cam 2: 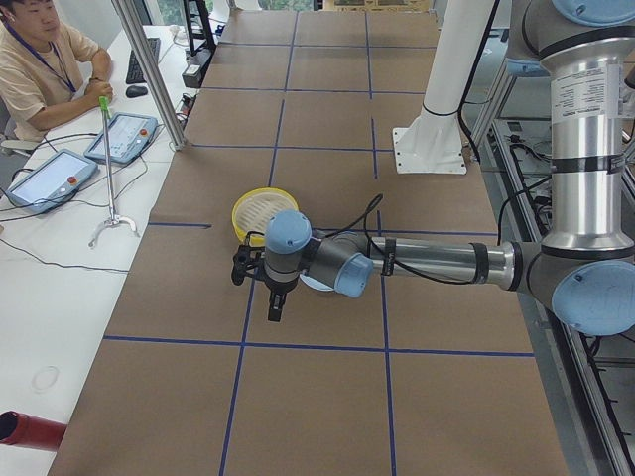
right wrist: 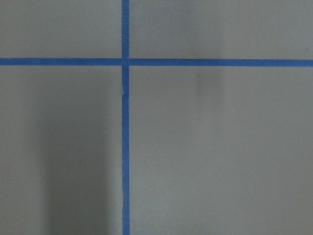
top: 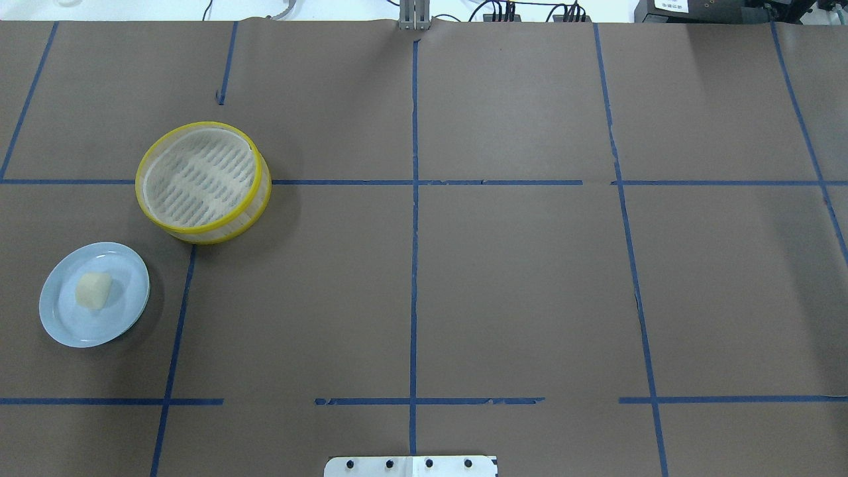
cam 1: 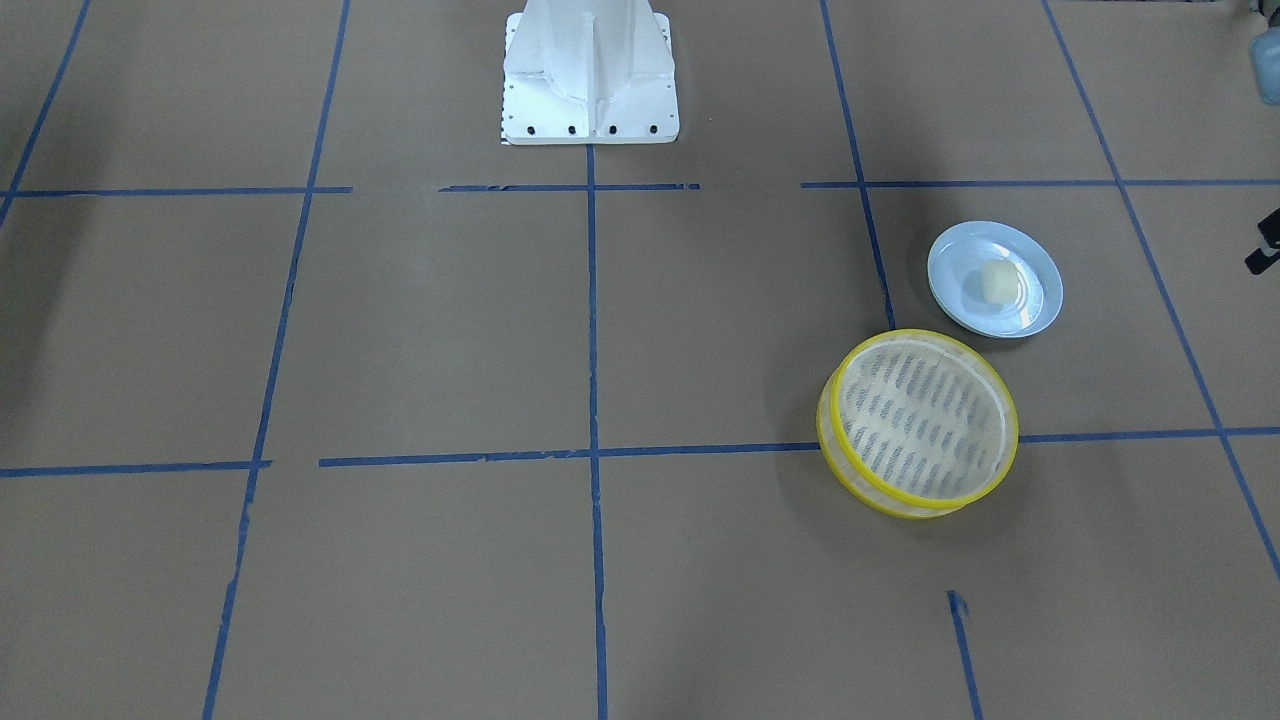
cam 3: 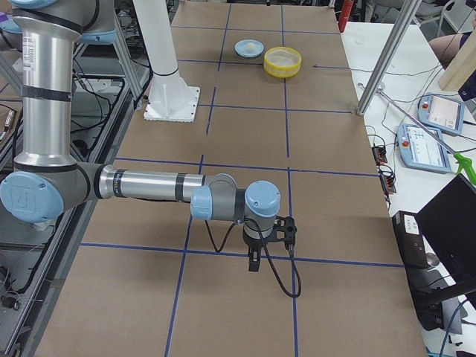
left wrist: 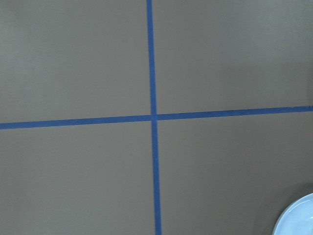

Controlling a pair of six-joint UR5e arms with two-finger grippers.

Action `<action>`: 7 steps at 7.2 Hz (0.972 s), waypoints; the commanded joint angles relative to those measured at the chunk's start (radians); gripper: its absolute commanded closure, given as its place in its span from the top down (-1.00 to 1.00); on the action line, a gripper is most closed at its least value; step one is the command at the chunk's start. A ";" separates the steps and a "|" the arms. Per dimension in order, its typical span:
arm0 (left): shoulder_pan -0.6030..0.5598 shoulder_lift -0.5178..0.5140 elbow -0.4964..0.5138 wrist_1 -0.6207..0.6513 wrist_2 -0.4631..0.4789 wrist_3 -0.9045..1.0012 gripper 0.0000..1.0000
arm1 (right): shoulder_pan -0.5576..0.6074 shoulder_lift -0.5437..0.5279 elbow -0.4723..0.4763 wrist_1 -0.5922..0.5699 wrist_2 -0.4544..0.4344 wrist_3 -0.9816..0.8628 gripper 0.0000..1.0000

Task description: Place bun in steamer

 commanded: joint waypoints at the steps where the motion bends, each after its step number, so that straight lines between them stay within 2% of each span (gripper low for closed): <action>1: 0.206 0.088 -0.057 -0.276 0.062 -0.333 1.00 | 0.000 0.000 0.000 0.000 0.000 0.000 1.00; 3: 0.417 0.096 -0.077 -0.311 0.154 -0.505 1.00 | 0.000 0.000 0.000 0.000 0.000 0.000 1.00; 5: 0.512 0.098 -0.082 -0.300 0.205 -0.566 0.85 | 0.000 0.000 0.000 0.000 0.000 0.000 1.00; 7: 0.590 0.095 -0.084 -0.205 0.291 -0.558 0.86 | 0.000 0.000 0.000 0.000 0.000 0.000 1.00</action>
